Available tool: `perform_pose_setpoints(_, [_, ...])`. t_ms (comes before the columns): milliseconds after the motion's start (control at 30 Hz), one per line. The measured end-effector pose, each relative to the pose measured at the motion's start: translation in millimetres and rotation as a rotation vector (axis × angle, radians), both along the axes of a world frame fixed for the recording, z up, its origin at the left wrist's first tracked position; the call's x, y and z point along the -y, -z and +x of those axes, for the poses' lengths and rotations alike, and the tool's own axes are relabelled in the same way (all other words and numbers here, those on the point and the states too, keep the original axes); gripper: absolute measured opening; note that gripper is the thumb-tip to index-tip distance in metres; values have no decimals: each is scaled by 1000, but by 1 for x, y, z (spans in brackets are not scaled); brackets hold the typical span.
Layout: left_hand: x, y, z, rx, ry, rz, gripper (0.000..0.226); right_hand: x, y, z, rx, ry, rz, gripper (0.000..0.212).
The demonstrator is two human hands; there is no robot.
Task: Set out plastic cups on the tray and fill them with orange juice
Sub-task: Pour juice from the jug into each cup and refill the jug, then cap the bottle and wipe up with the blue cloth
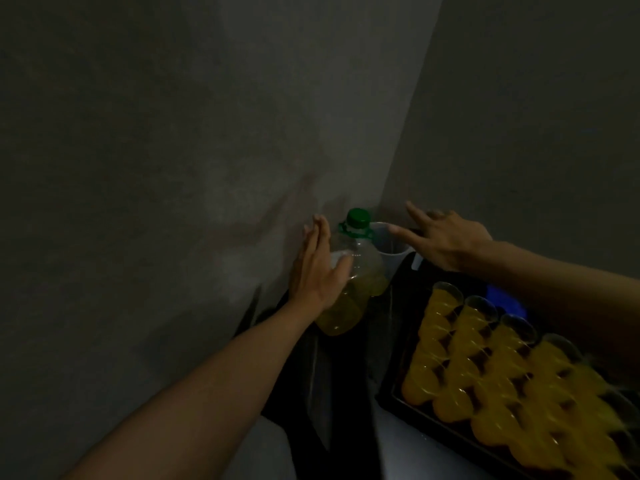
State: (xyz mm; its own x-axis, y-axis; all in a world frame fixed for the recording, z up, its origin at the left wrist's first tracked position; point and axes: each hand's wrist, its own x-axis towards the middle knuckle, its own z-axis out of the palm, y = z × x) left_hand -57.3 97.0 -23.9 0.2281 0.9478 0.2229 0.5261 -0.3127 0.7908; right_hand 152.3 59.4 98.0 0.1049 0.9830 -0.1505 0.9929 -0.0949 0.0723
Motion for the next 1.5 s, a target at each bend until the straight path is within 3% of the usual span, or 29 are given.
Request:
perform_pose_setpoints(167, [10, -26, 1, -7, -50, 240, 91, 29, 7, 35, -89, 96, -12, 59])
perform_pose_setpoints(267, [12, -46, 16, -51, -1, 323, 88, 41, 7, 53, -115, 117, 5, 77])
perform_pose_setpoints(400, [23, -69, 50, -82, 90, 420, 85, 67, 5, 76, -235, 121, 44, 60])
perform_pose_setpoints(533, [41, -77, 101, -164, 241, 556, 75, 93, 17, 123, -409, 241, 172, 82])
perform_pose_setpoints(600, [47, -71, 130, -192, 323, 596, 67, 108, 25, 150, -473, 329, 239, 80])
perform_pose_setpoints(833, [50, -32, 223, -308, 597, 467, 70, 152, 61, 239, -514, 507, 270, 73])
perform_pose_setpoints(1067, [18, -2, 298, -485, 842, 365, 58, 137, 103, 302, -448, 488, 195, 58])
perform_pose_setpoints(1267, [-20, 25, 343, -556, 887, 175, 55, 76, 143, 342, -379, 445, 42, 43])
perform_pose_setpoints(1500, [-76, 62, 367, -585, 860, 111, 54, 7, 199, 376, -389, 453, -178, 54])
